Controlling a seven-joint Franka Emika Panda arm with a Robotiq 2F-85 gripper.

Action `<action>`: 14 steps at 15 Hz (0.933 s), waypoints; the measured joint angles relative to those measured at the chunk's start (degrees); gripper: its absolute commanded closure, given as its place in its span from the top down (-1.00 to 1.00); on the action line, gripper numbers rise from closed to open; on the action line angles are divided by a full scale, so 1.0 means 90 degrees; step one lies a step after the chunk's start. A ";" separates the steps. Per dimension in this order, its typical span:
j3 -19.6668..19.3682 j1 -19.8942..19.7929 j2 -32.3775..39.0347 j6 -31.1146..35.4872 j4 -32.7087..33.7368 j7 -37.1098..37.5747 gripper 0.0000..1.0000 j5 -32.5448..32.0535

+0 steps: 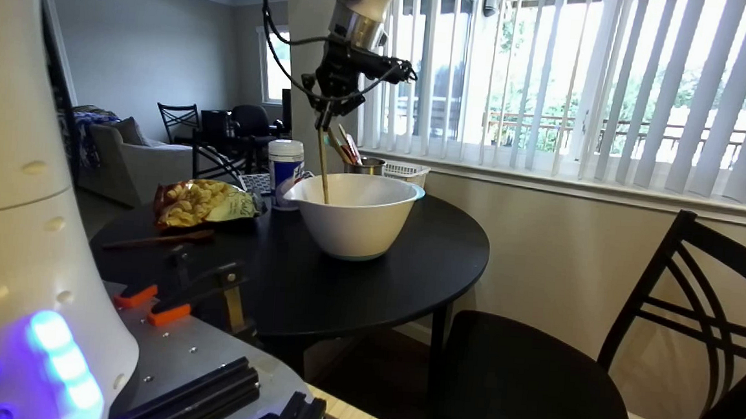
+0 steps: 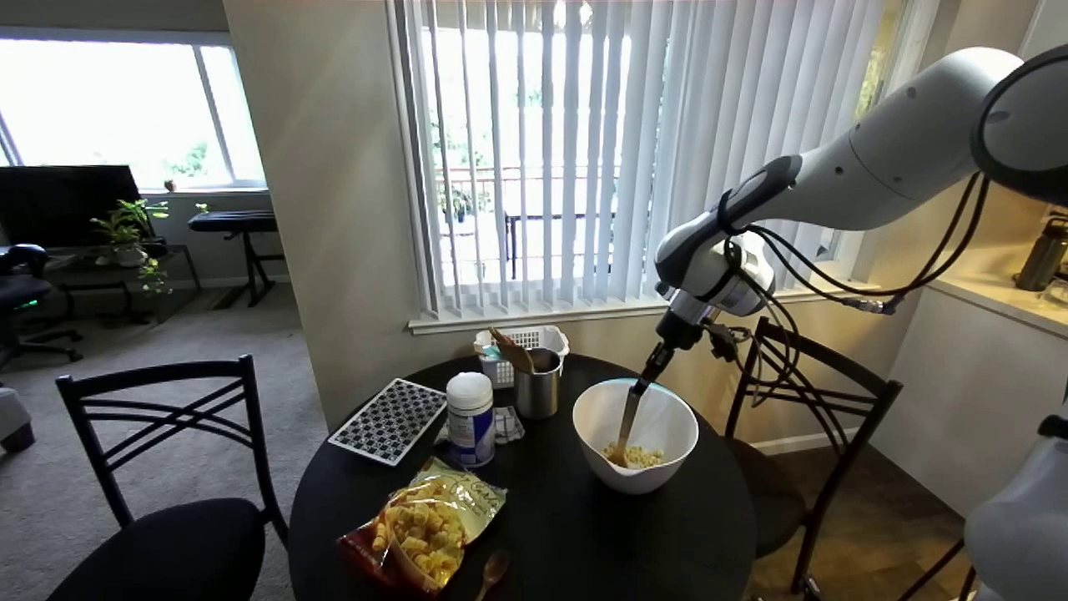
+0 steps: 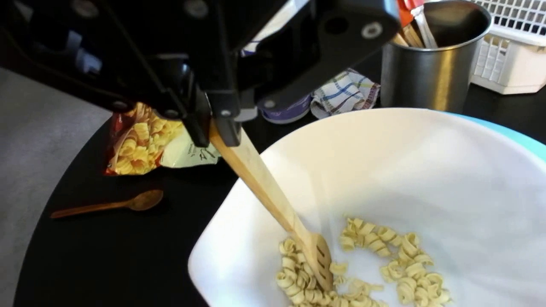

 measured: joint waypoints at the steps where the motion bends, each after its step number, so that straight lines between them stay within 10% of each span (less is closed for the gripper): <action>1: -0.0065 0.0080 -0.0095 -0.0095 -0.0098 0.0112 -0.90 -0.0311; 13: -0.0517 0.0398 0.0132 -0.1256 0.0010 0.1419 -0.91 -0.4635; 14: -0.0531 0.0402 0.0180 -0.1307 0.0028 0.1466 -0.63 -0.4804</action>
